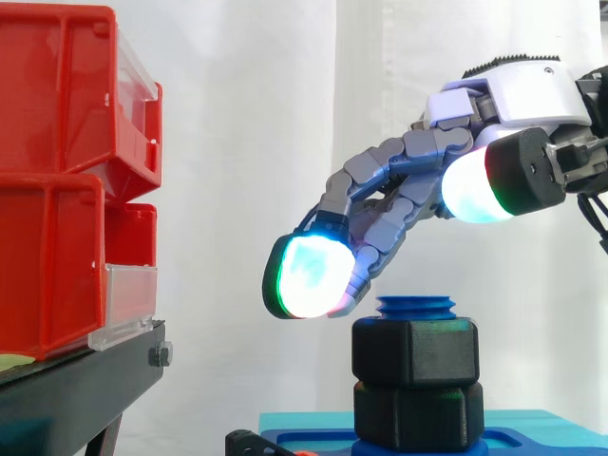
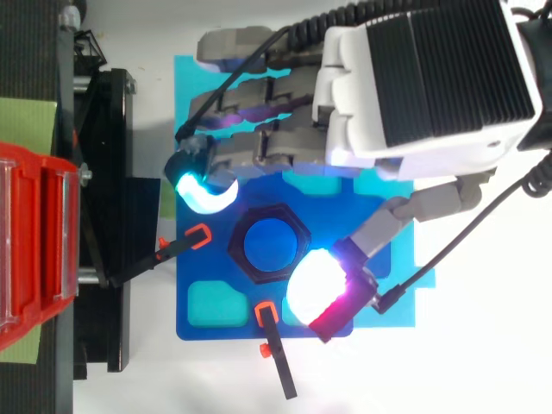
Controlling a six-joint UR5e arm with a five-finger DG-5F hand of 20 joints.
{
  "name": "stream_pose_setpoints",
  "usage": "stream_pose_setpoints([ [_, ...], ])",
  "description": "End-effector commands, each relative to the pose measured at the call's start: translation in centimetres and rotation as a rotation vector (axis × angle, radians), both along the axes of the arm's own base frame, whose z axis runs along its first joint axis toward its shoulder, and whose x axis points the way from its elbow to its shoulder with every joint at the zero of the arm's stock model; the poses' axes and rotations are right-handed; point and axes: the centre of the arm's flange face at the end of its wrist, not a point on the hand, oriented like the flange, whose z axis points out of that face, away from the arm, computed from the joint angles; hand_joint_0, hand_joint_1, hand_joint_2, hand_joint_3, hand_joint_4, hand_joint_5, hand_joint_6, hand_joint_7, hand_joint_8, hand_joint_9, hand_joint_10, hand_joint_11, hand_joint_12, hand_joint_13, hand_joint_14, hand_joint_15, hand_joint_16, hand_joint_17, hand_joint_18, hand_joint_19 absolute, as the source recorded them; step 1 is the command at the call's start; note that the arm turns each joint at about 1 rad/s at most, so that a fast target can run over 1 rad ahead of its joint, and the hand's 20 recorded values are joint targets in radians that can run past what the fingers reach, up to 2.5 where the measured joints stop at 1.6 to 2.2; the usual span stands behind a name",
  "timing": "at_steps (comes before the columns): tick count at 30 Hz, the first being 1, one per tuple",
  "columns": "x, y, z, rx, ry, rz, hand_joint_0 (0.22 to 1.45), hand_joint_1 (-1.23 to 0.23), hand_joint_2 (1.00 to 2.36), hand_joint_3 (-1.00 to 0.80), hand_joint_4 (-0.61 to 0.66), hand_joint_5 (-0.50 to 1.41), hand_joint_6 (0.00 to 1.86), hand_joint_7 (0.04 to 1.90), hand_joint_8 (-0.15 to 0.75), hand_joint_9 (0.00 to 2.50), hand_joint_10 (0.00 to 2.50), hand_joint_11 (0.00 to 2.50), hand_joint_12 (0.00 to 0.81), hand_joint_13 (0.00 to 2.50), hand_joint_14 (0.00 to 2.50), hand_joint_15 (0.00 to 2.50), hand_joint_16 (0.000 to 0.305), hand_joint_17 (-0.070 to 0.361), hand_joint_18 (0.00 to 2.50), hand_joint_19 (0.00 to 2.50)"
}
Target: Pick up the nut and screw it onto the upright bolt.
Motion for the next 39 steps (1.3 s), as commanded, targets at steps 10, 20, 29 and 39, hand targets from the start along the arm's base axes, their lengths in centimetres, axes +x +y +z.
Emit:
stream_pose_setpoints([
  [10,0.0,0.8,-0.3,0.011,0.012,0.007,0.48,-0.32,1.0,-0.5,0.18,-0.16,0.5,0.74,0.238,0.6,0.0,0.0,0.298,0.29,0.0,0.0,0.034,0.076,0.0,0.0],
  [20,-0.3,0.8,-1.2,0.016,0.021,0.008,0.48,-0.33,1.0,-0.5,0.2,-0.15,0.5,0.75,0.241,0.6,0.0,0.0,0.298,0.3,0.0,0.0,0.034,0.076,0.0,0.0],
  [29,-0.3,0.3,-1.4,0.025,0.022,0.001,0.49,-0.34,1.0,-0.5,0.24,-0.12,0.5,0.85,0.252,0.66,0.0,0.0,0.287,0.35,0.0,0.0,0.032,0.073,0.0,0.0],
  [39,-0.4,-0.2,-1.4,0.025,0.025,-0.005,0.51,-0.35,1.0,-0.5,0.24,-0.07,0.5,1.09,0.257,0.73,0.0,0.0,0.279,0.4,0.0,0.0,0.029,0.066,0.0,0.0],
])
